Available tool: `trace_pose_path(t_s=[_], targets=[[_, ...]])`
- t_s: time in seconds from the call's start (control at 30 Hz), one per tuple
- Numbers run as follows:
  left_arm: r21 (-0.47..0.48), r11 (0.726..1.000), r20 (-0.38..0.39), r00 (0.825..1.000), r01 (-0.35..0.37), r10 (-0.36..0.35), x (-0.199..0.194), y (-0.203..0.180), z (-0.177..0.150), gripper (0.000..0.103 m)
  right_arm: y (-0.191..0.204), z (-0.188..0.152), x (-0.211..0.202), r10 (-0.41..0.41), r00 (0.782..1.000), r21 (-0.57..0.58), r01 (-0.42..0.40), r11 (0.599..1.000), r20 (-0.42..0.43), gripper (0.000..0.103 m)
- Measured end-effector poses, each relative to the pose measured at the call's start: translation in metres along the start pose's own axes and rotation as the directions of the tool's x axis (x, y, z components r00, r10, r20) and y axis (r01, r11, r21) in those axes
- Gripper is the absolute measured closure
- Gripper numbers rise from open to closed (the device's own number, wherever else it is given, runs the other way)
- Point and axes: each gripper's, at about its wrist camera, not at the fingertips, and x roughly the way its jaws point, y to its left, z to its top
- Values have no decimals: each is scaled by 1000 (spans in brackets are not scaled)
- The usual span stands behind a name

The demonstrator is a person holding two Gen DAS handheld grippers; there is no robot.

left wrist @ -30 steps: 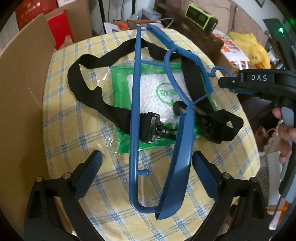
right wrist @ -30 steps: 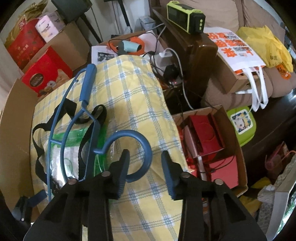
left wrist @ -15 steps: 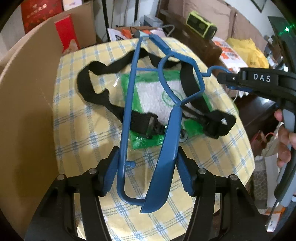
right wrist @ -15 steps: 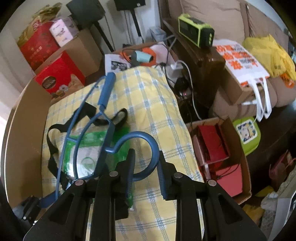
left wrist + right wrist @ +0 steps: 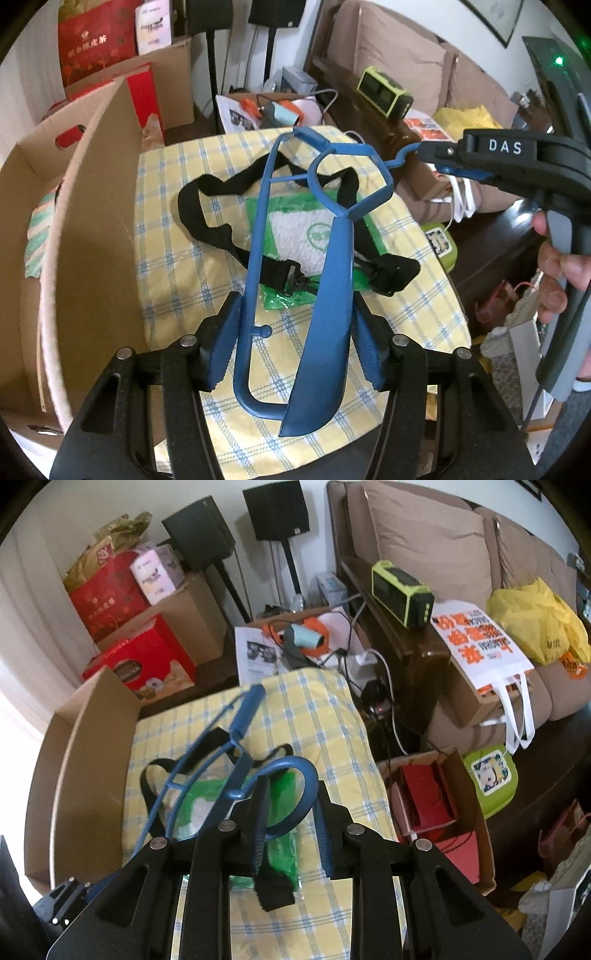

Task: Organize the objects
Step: 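Close the left tool on the blue hanger's bar and lift it, then grasp the hanger hook with the right tool while the left tool holds the hanger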

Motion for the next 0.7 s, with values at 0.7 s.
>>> trace_pose_path(t_s=[0.7], targets=[[-48,997,7,998,66,-66,-21,13,-8,55,42,7,-40,12,998,-95,-7,995,59,81]])
